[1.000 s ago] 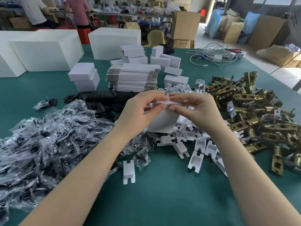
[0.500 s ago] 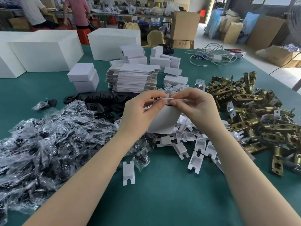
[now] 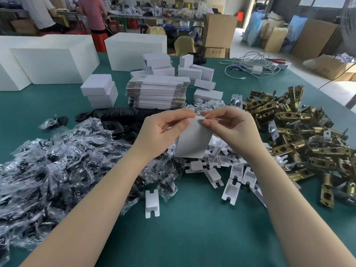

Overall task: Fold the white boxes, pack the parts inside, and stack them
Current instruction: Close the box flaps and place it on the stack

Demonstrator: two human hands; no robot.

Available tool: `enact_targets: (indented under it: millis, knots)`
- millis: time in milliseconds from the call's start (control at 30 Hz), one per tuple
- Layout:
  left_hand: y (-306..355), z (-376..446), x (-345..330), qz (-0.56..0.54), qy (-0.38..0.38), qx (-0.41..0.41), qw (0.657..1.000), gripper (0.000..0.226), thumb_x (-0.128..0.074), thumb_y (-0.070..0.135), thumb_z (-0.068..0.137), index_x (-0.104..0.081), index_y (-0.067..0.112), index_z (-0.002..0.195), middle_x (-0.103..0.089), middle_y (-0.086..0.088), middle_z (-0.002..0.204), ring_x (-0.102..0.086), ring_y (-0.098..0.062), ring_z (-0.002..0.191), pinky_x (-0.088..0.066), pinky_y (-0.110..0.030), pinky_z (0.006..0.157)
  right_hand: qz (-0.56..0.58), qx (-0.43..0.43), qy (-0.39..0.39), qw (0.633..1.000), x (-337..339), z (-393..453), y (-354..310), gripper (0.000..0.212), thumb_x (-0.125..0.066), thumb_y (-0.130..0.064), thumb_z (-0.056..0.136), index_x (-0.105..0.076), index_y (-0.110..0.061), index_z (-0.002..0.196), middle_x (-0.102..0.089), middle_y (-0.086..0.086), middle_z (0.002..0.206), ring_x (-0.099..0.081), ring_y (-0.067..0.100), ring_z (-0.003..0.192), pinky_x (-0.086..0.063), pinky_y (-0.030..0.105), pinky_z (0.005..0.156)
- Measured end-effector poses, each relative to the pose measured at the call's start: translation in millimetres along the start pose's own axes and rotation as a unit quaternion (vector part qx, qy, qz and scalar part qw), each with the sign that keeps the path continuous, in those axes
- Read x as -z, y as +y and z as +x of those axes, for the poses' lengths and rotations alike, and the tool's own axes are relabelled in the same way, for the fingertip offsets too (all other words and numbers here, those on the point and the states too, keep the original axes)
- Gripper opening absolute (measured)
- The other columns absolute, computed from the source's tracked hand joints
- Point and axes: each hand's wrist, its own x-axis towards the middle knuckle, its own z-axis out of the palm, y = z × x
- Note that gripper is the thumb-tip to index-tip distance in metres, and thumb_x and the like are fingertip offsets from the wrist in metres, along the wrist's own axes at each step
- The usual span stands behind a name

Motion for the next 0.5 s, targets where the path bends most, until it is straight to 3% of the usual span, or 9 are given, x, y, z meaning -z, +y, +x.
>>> enact_targets:
  millis: [133, 267, 367, 500]
  knots:
    - [-1, -2, -2, 0.029, 0.014, -0.020, 0.999, 0.021, -0.063, 0.002, 0.094, -0.071, 0.016, 0.108, -0.070, 0.001, 0.113, -0.064, 0.010, 0.085, -0.046, -0.006, 0.075, -0.057, 0.037, 0.011, 0.998, 1, 0, 2, 0.012, -0.077, -0.028, 0.076, -0.071, -0.023, 0.085, -0.075, 0.000, 0.097, -0.072, 0.015, 0.094, -0.058, 0.028, 0.085]
    - [-1, -2, -8, 0.033, 0.042, -0.015, 0.998, 0.021, -0.065, 0.008, 0.093, -0.070, 0.026, 0.102, -0.069, 0.014, 0.111, -0.068, -0.003, 0.097, -0.051, -0.014, 0.082, -0.125, 0.098, 0.060, 0.985, -2, -3, 6, 0.012, -0.080, -0.024, 0.079, -0.073, -0.022, 0.089, -0.073, -0.009, 0.095, -0.072, 0.006, 0.090, -0.059, 0.029, 0.083]
    - [0, -2, -10, 0.049, 0.042, -0.018, 0.998, 0.020, -0.063, 0.009, 0.095, -0.069, 0.026, 0.103, -0.068, 0.016, 0.111, -0.067, -0.003, 0.099, -0.052, -0.014, 0.082, -0.224, 0.198, 0.116, 0.947, -8, -8, 15, 0.014, -0.079, -0.016, 0.083, -0.075, -0.010, 0.095, -0.070, -0.008, 0.099, -0.072, 0.010, 0.088, -0.060, 0.033, 0.079]
    - [0, -3, -11, 0.050, 0.044, -0.018, 0.998, 0.019, -0.062, 0.009, 0.095, -0.068, 0.024, 0.104, -0.068, 0.014, 0.112, -0.067, -0.002, 0.098, -0.049, -0.011, 0.079, -0.245, 0.201, 0.178, 0.932, -19, -14, 26, 0.016, -0.075, -0.015, 0.087, -0.073, -0.003, 0.097, -0.073, 0.000, 0.100, -0.073, 0.015, 0.087, -0.060, 0.040, 0.075]
